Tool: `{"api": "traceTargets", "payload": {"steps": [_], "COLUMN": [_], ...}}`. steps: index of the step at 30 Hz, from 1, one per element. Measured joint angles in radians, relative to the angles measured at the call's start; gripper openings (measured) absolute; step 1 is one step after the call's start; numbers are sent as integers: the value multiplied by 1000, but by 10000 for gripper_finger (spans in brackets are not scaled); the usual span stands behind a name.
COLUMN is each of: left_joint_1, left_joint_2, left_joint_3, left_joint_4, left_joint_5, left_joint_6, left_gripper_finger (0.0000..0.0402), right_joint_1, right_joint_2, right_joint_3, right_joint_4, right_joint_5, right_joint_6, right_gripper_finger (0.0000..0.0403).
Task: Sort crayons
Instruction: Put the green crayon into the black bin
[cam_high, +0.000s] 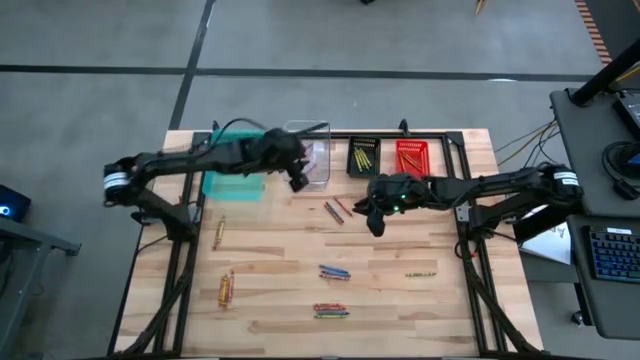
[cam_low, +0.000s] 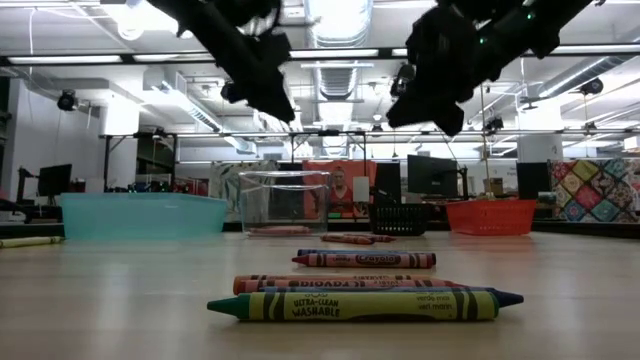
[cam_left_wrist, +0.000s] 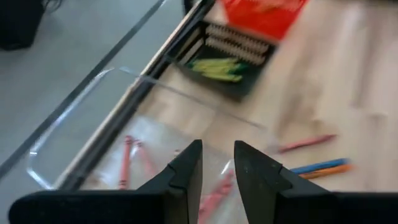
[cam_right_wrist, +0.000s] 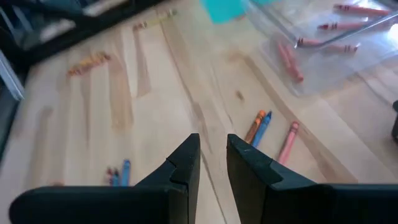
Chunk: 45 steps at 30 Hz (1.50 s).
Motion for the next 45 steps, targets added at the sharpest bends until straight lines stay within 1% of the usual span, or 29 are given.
{"api": "traceTargets", "payload": {"steps": [3,7,12,15,20,29,36,42,45], "left_joint_1": [-61,-138,-220,-258,-287,-293,-304,-354,-387], "left_joint_2": [-91,-180,-241,-252,-250,-240,-238,-237,-237], "left_joint_3": [-107,-235,-351,-402,-429,-422,-436,-442,-442], "left_joint_4": [117,279,429,504,561,557,554,556,557], "left_joint_5": [0,0,0,0,0,0,0,0,0], "left_joint_6": [-42,-106,-154,-156,-199,-272,-317,-338,-350], "left_gripper_finger": [75,75,75,75,75,75,75,75,75], "right_joint_1": [0,2,20,58,133,308,439,549,602], "right_joint_2": [35,65,72,69,71,79,79,79,79], "right_joint_3": [0,0,0,0,0,0,0,0,0], "right_joint_4": [-12,-12,-36,-72,-108,-140,-145,-236,-323], "right_joint_5": [-2,-8,-86,-88,-89,-77,-75,-74,-76], "right_joint_6": [-24,-18,79,145,242,425,597,770,785], "right_gripper_finger": [68,68,68,68,68,68,68,68,68]}}
